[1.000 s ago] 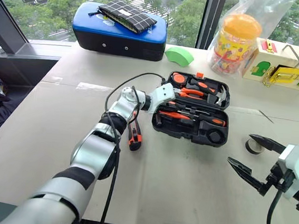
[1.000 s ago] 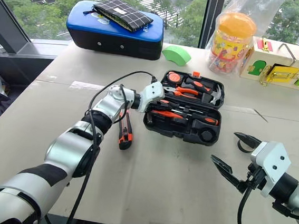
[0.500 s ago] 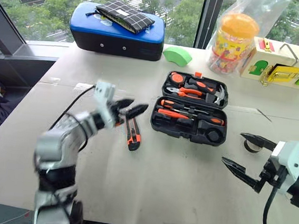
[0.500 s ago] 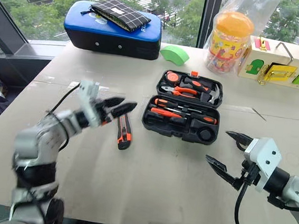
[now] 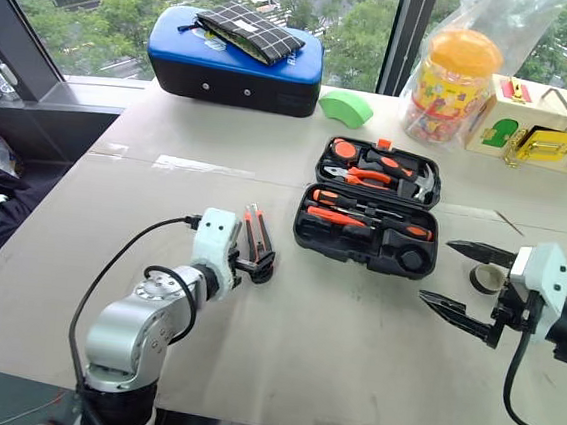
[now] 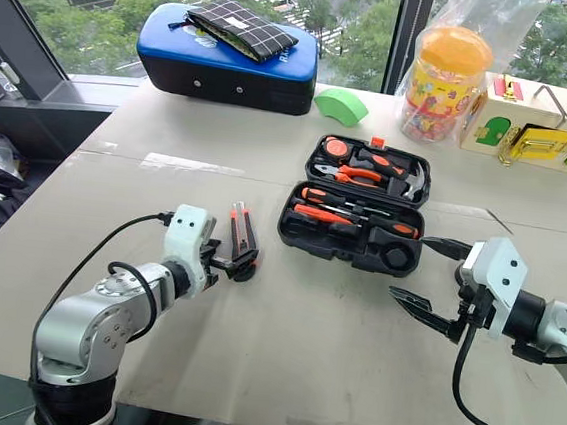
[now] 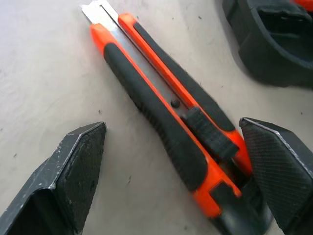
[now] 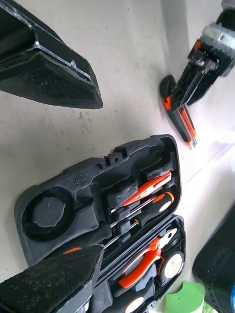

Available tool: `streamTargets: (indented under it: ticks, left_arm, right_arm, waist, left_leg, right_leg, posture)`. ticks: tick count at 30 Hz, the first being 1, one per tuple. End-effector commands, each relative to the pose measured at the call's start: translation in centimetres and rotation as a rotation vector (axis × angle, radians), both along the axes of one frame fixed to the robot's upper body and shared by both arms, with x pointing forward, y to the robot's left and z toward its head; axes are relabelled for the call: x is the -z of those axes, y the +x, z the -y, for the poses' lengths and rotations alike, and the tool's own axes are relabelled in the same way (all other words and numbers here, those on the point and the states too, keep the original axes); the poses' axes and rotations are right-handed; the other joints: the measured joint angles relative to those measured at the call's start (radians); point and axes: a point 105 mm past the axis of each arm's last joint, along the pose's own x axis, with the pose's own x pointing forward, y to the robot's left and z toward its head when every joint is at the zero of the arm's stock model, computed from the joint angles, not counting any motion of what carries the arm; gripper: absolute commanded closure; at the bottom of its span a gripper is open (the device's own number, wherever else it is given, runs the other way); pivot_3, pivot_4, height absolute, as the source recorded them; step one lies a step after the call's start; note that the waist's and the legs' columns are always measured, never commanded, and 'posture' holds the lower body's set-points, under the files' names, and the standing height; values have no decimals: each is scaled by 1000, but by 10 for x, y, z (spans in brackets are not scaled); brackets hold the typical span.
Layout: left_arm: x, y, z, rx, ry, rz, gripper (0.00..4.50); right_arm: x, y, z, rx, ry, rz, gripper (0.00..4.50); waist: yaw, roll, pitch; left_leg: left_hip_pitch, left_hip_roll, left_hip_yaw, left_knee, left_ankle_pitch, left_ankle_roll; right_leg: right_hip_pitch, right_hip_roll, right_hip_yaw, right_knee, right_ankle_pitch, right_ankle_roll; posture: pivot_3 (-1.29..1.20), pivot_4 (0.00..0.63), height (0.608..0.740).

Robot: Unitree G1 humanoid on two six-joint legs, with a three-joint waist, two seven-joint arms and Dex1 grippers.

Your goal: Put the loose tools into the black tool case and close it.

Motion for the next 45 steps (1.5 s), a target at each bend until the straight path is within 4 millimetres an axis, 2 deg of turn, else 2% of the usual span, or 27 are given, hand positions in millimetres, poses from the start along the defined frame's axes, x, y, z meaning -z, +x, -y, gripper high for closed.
streamTargets:
  ticks: [1, 2, 6, 7, 8, 9, 12, 14, 16, 18, 20, 22, 25, 26, 29, 35, 41, 45]
  left_arm:
    - [21, 3, 2, -23, 33, -69, 66]
    - [25, 4, 2, -27, 38, -83, 66]
    - [27, 6, 1, -21, 37, -79, 1156]
    - [21, 7, -1, -17, 23, -46, 1225]
    - [16, 7, -2, -15, 13, -22, 1827]
    - [11, 8, -2, -9, -8, 7, 1842]
    - [-32, 14, -4, 153, -98, 211, 2917]
    - [-59, 19, -2, 310, -141, 307, 2917]
    - [-73, 18, 11, 554, -121, 343, 2917]
    - [-81, 16, 23, 817, -64, 356, 2917]
    - [-84, 24, 28, 977, -6, 350, 2917]
    - [-86, 38, 32, 1083, 59, 348, 2917]
    - [-104, 68, 48, 1180, 110, 379, 2917]
    - [-107, 73, 51, 1206, 125, 374, 2917]
    - [-102, 81, 56, 1293, 218, 364, 2917]
    - [-85, 80, 67, 1465, 307, 277, 2917]
    - [-66, 79, 71, 1501, 339, 124, 2917]
    - [-59, 79, 72, 1505, 352, 105, 2917]
  right_arm:
    - [-9, -1, 1, -12, -7, 29, 0]
    - [-9, -1, 1, -13, -6, 28, 0]
    - [-7, -2, -1, -13, -5, 23, 0]
    - [-6, -3, -1, -8, -3, 21, 0]
    - [-6, -4, -1, -4, -2, 20, 0]
    - [-5, -4, -1, 0, 0, 20, 0]
    - [-2, -7, -2, 18, 14, 23, 0]
    - [-1, -7, -3, 29, 26, 27, 0]
    - [-1, -8, -2, 40, 30, 31, 0]
    - [-1, -9, -2, 53, 37, 37, 0]
    - [-1, -9, -2, 63, 39, 43, 0]
    - [0, -10, -2, 72, 35, 47, 0]
    - [0, -21, -1, 122, 40, 55, 0]
    - [1, -23, -1, 137, 41, 56, 0]
    - [2, -29, -2, 171, 46, 59, 0]
    - [4, -38, -4, 222, 53, 61, 0]
    - [5, -44, -2, 263, 43, 61, 0]
    - [5, -46, -2, 275, 43, 61, 0]
  waist:
    - [0, 1, 0]
    - [0, 2, -1]
    - [2, 4, -2]
    - [-2, 3, -3]
    - [-2, 3, -3]
    - [-2, 4, -3]
    - [-9, 1, -1]
    - [-9, 0, 0]
    - [-6, 1, 2]
    - [-2, 1, 2]
    - [-3, 2, 2]
    - [-2, 1, 2]
    - [-1, -2, 4]
    - [-1, -2, 4]
    - [-9, -2, 4]
    - [-12, -2, 4]
    - [-10, -2, 4]
    - [-10, -2, 4]
  left_leg:
    - [0, -1, 0, 0, 0, 0]
    - [1, -1, 0, 0, 0, 0]
    - [2, -4, 1, 0, 0, 0]
    - [3, -4, 1, 0, 0, 0]
    - [2, -4, 1, 0, 0, 0]
    - [2, -4, 1, 0, 0, 0]
    - [1, -1, -1, -1, 0, 0]
    - [-2, -1, -3, -2, 0, 0]
    - [-4, -1, -3, -2, 0, 0]
    - [-4, -2, -2, -1, 0, 0]
    - [-4, -4, 1, -2, 0, 0]
    - [-4, -6, 3, -3, -1, 2]
    - [-6, -9, 4, -1, -3, 5]
    - [-7, -9, 5, -1, -4, 7]
    - [-16, -8, 5, 1, -4, 7]
    - [-15, -6, 2, 0, -5, 9]
    - [-16, -5, 0, 1, -5, 9]
    - [-16, -5, 0, 2, -5, 9]
  right_leg:
    - [1, -1, 0, 0, 0, 0]
    - [1, -2, 0, 0, 0, 0]
    - [2, -5, 0, 0, 0, 0]
    - [2, -5, 0, 0, 0, 0]
    - [2, -6, 0, -1, 0, 0]
    - [2, -6, 0, -1, 0, 0]
    - [1, -5, -1, -1, 0, 0]
    - [-1, -3, -2, -1, 0, 0]
    - [-4, -2, -4, 0, 0, -1]
    - [-4, -3, -4, -1, 0, -1]
    - [-4, -6, -2, -5, 0, -1]
    - [-3, -10, -1, -7, 0, 0]
    - [-3, -11, -1, -10, 0, 0]
    - [-3, -10, -1, -10, 0, 0]
    - [-6, -6, -3, -14, 2, 5]
    - [-6, -2, -5, -13, 1, 8]
    - [-5, -1, -6, -12, 1, 8]
    - [-5, -1, -4, -12, 1, 8]
  posture:
    - [0, 150, 740]
    - [0, 150, 740]
    - [0, 150, 740]
    - [0, 150, 740]
    - [0, 150, 740]
    - [0, 150, 740]
    - [0, 150, 740]
    - [0, 150, 740]
    - [0, 150, 740]
    - [0, 150, 740]
    - [0, 150, 740]
    - [0, 150, 740]
    - [0, 150, 740]
    - [0, 150, 740]
    - [0, 150, 740]
    - [0, 150, 740]
    - [0, 150, 740]
    - [0, 150, 740]
